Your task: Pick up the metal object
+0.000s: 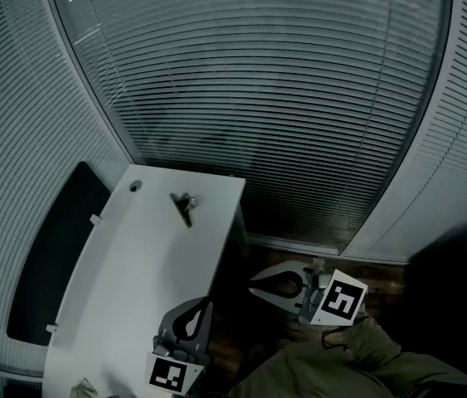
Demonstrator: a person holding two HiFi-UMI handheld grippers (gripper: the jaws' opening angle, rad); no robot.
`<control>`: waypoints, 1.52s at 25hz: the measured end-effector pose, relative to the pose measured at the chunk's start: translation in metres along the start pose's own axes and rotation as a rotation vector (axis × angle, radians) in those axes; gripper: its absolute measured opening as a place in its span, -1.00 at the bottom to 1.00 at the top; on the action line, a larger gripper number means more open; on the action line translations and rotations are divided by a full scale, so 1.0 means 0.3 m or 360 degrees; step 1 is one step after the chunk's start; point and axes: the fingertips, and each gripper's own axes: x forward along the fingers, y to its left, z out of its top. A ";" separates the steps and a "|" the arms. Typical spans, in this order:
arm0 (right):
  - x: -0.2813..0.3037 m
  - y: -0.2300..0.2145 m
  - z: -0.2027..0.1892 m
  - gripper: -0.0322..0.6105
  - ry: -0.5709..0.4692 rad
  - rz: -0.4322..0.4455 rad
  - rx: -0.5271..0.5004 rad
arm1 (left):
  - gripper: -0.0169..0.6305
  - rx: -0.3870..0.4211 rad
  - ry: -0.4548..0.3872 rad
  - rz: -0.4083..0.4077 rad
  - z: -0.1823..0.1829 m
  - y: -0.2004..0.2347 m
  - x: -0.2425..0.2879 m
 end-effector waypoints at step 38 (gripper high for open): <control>0.514 -0.464 -0.283 -0.89 0.0299 -0.0075 0.0322 | -0.93 -0.0317 0.0138 -0.0077 -0.284 0.612 0.275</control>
